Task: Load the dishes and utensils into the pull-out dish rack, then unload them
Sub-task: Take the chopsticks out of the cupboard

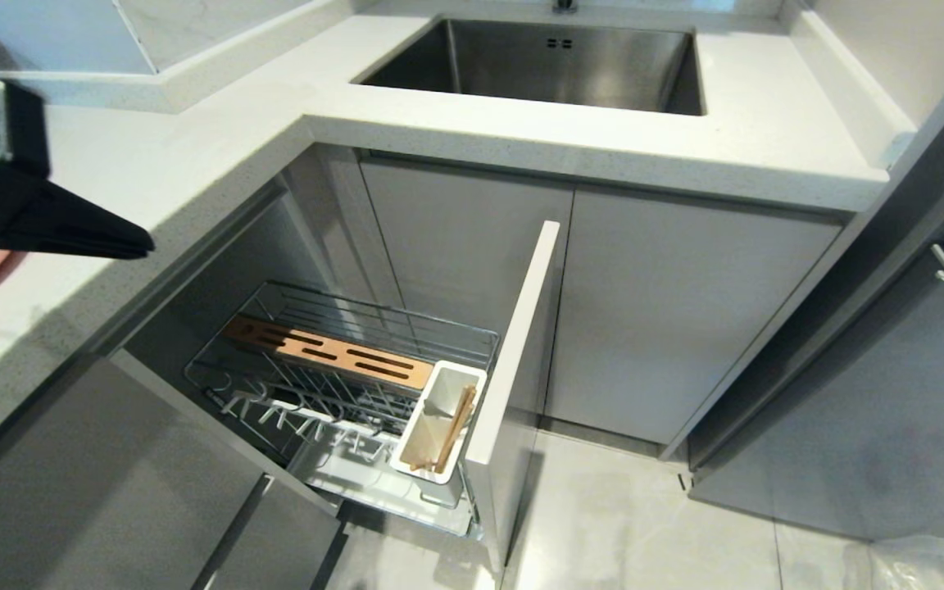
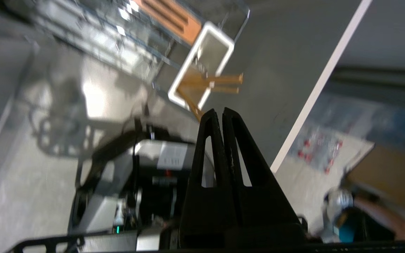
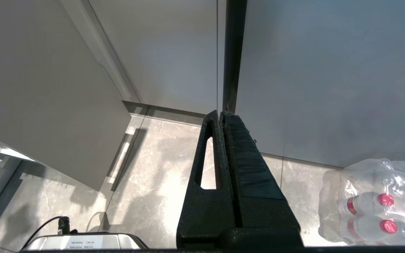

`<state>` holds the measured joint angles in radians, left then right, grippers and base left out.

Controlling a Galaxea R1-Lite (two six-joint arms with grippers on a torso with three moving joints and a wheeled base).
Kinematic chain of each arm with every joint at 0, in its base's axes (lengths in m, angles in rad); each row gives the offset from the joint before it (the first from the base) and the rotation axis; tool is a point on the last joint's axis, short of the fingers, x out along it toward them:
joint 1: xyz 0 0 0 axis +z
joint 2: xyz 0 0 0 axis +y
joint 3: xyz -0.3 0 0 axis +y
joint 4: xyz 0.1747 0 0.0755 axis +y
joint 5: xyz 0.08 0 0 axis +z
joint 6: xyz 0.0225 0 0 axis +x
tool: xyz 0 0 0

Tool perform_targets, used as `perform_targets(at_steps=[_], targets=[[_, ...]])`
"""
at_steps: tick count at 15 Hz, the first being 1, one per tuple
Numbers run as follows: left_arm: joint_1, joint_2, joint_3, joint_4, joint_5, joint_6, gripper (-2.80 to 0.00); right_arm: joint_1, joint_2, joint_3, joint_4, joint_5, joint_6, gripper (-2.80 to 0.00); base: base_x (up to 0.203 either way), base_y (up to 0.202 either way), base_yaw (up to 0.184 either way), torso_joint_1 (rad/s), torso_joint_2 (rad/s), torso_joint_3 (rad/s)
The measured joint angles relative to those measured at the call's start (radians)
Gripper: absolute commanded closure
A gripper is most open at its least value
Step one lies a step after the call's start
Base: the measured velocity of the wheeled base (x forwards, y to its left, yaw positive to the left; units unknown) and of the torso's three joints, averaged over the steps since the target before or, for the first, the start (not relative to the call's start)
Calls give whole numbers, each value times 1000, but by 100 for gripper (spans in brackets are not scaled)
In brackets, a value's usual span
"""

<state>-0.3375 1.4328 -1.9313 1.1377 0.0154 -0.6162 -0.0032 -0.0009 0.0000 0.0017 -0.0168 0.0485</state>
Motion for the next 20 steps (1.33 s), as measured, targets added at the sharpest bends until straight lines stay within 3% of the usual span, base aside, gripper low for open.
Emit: perform_targets(at_steps=[6, 11, 16, 20], targets=[[-80, 280, -19, 53, -65, -77, 0, 0, 0, 0, 0, 0, 0, 0, 0, 0, 0, 0, 0, 0], [-91, 449, -23, 52, -158, -82, 0, 0, 0, 0, 0, 0, 0, 0, 0, 0, 0, 8, 2, 1], [-91, 565, -30, 47, -174, -77, 0, 0, 0, 0, 0, 0, 0, 0, 0, 0, 0, 0, 0, 0], [-90, 624, -30, 54, -228, -75, 0, 0, 0, 0, 0, 0, 0, 0, 0, 0, 0, 0, 0, 0]])
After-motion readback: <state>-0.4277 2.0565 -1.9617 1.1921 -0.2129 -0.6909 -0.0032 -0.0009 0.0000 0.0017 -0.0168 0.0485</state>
